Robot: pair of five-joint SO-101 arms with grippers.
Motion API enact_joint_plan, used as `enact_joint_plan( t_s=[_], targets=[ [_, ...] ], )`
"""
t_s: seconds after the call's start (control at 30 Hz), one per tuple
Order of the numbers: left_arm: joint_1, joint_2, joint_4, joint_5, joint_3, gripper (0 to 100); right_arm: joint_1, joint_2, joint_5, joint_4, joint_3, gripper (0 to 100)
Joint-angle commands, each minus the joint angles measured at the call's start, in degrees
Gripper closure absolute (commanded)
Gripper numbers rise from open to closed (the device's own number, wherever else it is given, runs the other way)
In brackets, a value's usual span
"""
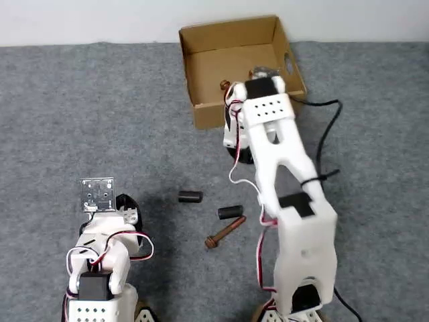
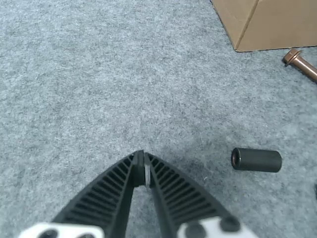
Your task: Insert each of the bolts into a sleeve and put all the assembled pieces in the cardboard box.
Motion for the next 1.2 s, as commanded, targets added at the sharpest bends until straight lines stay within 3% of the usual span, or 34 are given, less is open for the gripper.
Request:
enact_joint_plan(
  t_s=[0.0,0.23,0.57,0.8,0.97,1.17],
  targets=[
    [-0.09,-0.18,0.18,-0.53,-0.40,100,0.75,-14.20,0.79,2.68,7.82,99.1],
    [0.00,-0.18,0.18,-0.53,-0.40,100,1.19,-37.05,0.62,0.57,32.97,99.1],
    [2.90,-0.18,0.26,-0.44,-0.40,100,8.40,-67.56,0.62,-14.02,64.00,99.1],
    [4.66,-0.18,0.44,-0.44,-0.40,100,13.41,-83.12,0.88,-20.70,75.78,99.1],
    [4.66,-0.70,0.18,-0.70,-0.40,100,16.40,-94.20,5.54,-20.53,82.73,99.1],
    [4.75,-0.62,0.09,-0.35,-3.56,100,17.19,-108.18,5.63,-16.57,90.73,99.1]
  ],
)
